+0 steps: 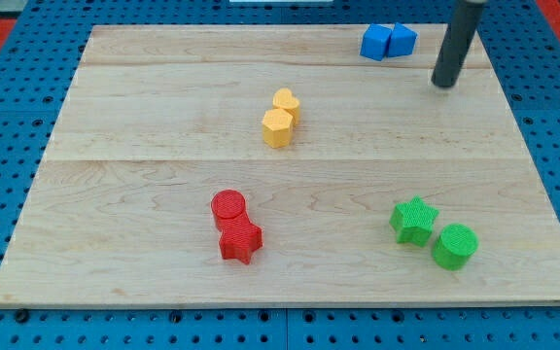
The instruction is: Slide a bit of yellow heart towards left top
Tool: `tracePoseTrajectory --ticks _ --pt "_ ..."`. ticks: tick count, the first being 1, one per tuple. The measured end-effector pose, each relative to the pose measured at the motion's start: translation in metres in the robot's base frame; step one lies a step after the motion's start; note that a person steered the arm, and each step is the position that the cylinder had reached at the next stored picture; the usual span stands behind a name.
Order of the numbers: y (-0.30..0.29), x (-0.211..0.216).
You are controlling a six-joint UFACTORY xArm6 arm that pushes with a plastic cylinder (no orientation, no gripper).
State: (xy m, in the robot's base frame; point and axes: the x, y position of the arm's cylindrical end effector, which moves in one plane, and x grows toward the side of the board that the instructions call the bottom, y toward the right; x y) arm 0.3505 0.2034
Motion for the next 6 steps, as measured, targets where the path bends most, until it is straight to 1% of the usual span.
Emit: tracePoseTrajectory --ticks 1,2,4,5,6 --pt "-0.067 0.042" --pt "-0.142 0.059" --pt "-0.202 0.001" --pt "-0.26 0.001" --pt "-0.199 0.022"
